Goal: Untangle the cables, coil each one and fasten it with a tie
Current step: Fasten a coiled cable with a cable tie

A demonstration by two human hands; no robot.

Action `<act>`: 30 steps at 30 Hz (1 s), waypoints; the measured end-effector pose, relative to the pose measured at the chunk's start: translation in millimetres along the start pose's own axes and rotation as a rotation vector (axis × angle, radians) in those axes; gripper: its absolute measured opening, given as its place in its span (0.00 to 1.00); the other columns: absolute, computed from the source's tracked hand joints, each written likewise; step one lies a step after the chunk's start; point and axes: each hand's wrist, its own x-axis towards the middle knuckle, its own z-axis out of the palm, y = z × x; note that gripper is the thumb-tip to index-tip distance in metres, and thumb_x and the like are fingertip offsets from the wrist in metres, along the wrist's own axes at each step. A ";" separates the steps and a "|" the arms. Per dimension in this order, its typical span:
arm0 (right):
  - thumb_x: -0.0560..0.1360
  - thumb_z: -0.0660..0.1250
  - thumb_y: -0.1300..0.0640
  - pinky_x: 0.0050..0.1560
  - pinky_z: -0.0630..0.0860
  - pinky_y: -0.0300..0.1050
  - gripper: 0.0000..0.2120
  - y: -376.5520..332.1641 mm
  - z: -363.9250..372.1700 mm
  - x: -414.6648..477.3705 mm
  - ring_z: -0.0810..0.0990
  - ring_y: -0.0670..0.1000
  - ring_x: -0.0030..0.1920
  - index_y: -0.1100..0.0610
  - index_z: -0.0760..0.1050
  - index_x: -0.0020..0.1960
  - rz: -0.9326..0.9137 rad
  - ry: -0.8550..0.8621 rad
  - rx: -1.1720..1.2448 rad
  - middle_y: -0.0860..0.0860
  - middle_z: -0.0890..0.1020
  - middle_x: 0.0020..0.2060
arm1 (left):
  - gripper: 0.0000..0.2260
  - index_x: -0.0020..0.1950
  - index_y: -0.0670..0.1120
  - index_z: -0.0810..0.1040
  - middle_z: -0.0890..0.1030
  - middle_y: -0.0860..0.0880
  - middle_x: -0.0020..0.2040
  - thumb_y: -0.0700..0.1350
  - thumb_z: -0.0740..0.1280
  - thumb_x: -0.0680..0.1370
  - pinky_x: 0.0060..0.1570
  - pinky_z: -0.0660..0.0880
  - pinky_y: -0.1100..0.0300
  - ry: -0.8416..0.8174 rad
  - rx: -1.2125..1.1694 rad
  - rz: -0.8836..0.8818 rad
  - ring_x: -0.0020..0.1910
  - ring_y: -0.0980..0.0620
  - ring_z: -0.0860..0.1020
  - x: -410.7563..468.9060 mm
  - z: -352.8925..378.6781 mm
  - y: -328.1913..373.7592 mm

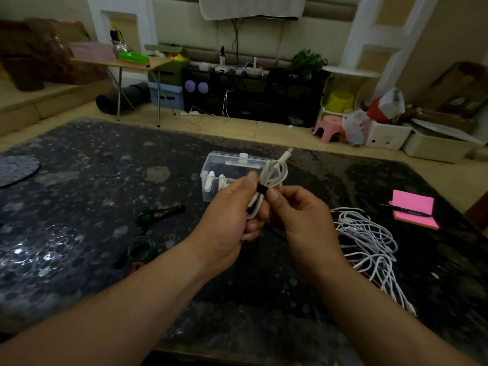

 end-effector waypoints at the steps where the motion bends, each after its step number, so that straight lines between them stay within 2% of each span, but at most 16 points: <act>1: 0.81 0.71 0.56 0.57 0.84 0.62 0.06 0.4 1.1 -0.5 0.86 0.56 0.46 0.58 0.84 0.52 0.029 -0.010 0.038 0.57 0.88 0.44 | 0.18 0.56 0.45 0.80 0.74 0.46 0.35 0.53 0.56 0.89 0.25 0.57 0.61 0.015 0.028 0.015 0.28 0.52 0.62 -0.3 0.8 -0.2; 3: 0.82 0.71 0.55 0.61 0.81 0.69 0.07 1.2 1.7 0.0 0.86 0.61 0.47 0.58 0.86 0.53 0.072 -0.042 0.072 0.58 0.88 0.44 | 0.18 0.57 0.43 0.80 0.74 0.45 0.35 0.53 0.55 0.89 0.24 0.58 0.62 0.059 0.100 0.048 0.27 0.53 0.63 -2.0 2.1 -0.7; 8: 0.81 0.71 0.56 0.61 0.82 0.65 0.07 0.1 -0.4 1.4 0.86 0.56 0.46 0.57 0.87 0.53 0.112 -0.081 0.064 0.56 0.88 0.43 | 0.17 0.50 0.46 0.80 0.75 0.43 0.35 0.53 0.57 0.89 0.24 0.60 0.63 0.116 0.149 0.065 0.27 0.52 0.63 -4.6 0.8 -2.4; 12: 0.81 0.72 0.54 0.58 0.80 0.68 0.06 -1.0 -0.9 3.9 0.84 0.57 0.45 0.55 0.86 0.50 0.052 -0.089 -0.009 0.57 0.87 0.42 | 0.19 0.59 0.39 0.79 0.76 0.45 0.34 0.53 0.57 0.88 0.25 0.58 0.59 0.124 0.102 0.022 0.27 0.50 0.62 -1.6 -3.5 -3.5; 17: 0.81 0.72 0.55 0.52 0.81 0.57 0.04 -5.8 -2.4 5.7 0.86 0.55 0.46 0.55 0.83 0.51 -0.041 -0.117 -0.109 0.55 0.87 0.44 | 0.16 0.57 0.44 0.81 0.74 0.45 0.33 0.53 0.57 0.88 0.23 0.57 0.62 0.105 -0.002 -0.019 0.26 0.52 0.62 -2.0 -3.3 -0.5; 20: 0.81 0.71 0.57 0.46 0.78 0.45 0.04 -6.4 -1.1 3.9 0.83 0.45 0.41 0.56 0.84 0.49 -0.060 -0.125 -0.117 0.50 0.87 0.41 | 0.17 0.56 0.45 0.82 0.74 0.45 0.33 0.53 0.57 0.88 0.22 0.58 0.63 0.118 -0.008 -0.003 0.26 0.53 0.63 -2.8 -2.0 0.0; 23: 0.82 0.70 0.57 0.41 0.74 0.36 0.06 -6.6 1.1 1.0 0.80 0.39 0.37 0.57 0.83 0.49 -0.074 -0.113 -0.133 0.47 0.85 0.38 | 0.17 0.59 0.43 0.76 0.73 0.45 0.34 0.53 0.56 0.89 0.24 0.58 0.61 0.145 0.082 0.040 0.28 0.51 0.63 -4.1 -0.6 1.3; 26: 0.83 0.69 0.56 0.39 0.73 0.35 0.07 -8.8 2.3 -0.1 0.78 0.39 0.35 0.56 0.83 0.48 -0.081 -0.093 -0.162 0.46 0.84 0.37 | 0.18 0.59 0.42 0.73 0.73 0.45 0.36 0.56 0.56 0.88 0.25 0.60 0.62 0.126 0.217 0.087 0.28 0.52 0.65 -7.3 1.8 5.0; 30: 0.85 0.67 0.53 0.37 0.72 0.35 0.10 -15.0 0.6 -1.8 0.77 0.39 0.34 0.52 0.83 0.47 -0.089 -0.114 -0.247 0.43 0.83 0.35 | 0.13 0.57 0.44 0.75 0.77 0.54 0.32 0.53 0.59 0.87 0.25 0.67 0.69 0.083 0.314 0.088 0.26 0.61 0.72 -9.8 5.0 9.6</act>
